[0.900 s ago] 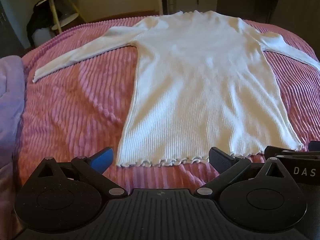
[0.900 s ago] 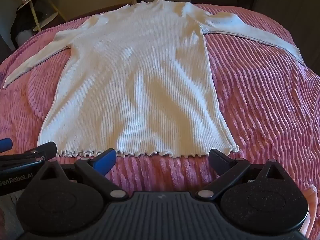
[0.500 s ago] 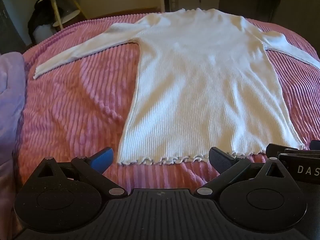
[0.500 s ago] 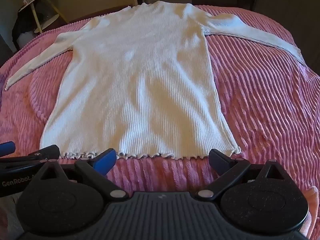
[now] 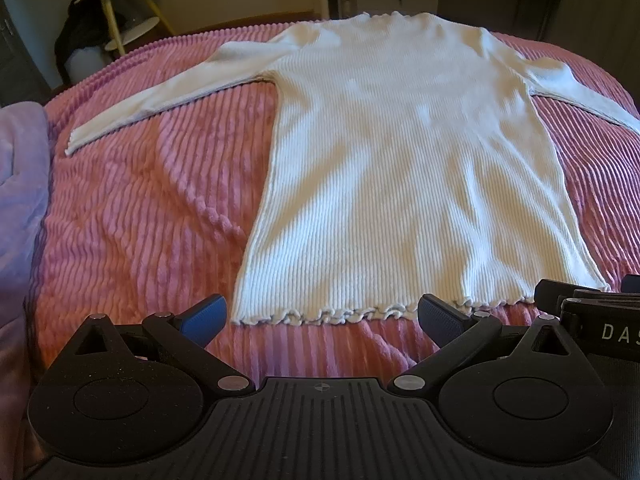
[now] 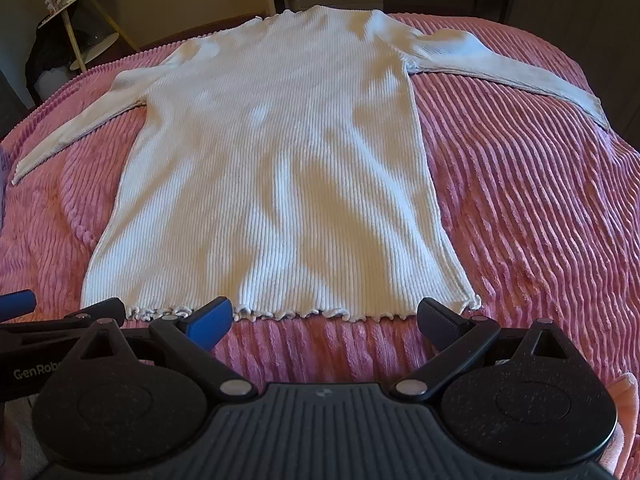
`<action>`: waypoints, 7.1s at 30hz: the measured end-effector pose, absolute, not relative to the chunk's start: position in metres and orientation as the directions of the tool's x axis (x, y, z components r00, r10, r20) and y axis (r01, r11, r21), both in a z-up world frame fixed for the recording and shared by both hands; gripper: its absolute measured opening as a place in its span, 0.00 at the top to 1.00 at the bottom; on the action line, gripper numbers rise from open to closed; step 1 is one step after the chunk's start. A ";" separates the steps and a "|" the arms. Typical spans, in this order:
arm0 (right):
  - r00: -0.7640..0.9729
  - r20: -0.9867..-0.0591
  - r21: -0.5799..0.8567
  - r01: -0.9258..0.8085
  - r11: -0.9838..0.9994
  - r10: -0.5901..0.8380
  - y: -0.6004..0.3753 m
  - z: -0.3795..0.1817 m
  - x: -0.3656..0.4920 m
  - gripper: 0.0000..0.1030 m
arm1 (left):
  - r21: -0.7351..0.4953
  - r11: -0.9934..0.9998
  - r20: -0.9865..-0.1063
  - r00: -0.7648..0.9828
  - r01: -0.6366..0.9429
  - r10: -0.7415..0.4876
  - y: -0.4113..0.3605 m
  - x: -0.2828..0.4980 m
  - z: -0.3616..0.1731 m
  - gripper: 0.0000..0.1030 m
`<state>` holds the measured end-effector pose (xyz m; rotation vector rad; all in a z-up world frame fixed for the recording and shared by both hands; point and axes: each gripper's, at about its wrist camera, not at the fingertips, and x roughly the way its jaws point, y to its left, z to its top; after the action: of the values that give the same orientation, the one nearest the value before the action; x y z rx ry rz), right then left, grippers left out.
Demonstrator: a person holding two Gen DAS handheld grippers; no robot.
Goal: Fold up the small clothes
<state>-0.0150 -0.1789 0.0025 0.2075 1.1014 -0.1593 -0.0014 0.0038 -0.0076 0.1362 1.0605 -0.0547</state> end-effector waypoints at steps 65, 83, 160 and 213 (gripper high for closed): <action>0.529 -0.849 0.136 0.190 0.972 0.015 -0.180 0.004 -0.027 0.04 | 0.044 0.995 -0.889 0.458 0.094 -0.004 0.004 -0.001 -0.012 0.00; 0.586 -0.808 0.190 0.163 0.968 0.060 -0.186 -0.001 -0.032 0.04 | 0.061 0.995 -0.890 0.456 0.082 0.018 0.001 0.000 -0.019 0.00; 0.785 -0.542 0.464 0.577 0.672 -0.299 -0.481 -0.059 0.139 0.84 | -0.069 0.997 -0.691 0.720 0.019 -0.061 -0.019 0.155 -0.104 0.00; 0.836 -0.544 0.547 0.289 0.786 0.071 -0.303 -0.105 0.197 0.79 | -0.123 0.992 -0.712 0.697 0.005 -0.091 0.003 0.165 -0.088 0.00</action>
<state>0.1971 -0.3027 -0.1049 0.6653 0.5784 -0.1249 0.1649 0.0028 -0.0877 -0.1148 0.7989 -0.0537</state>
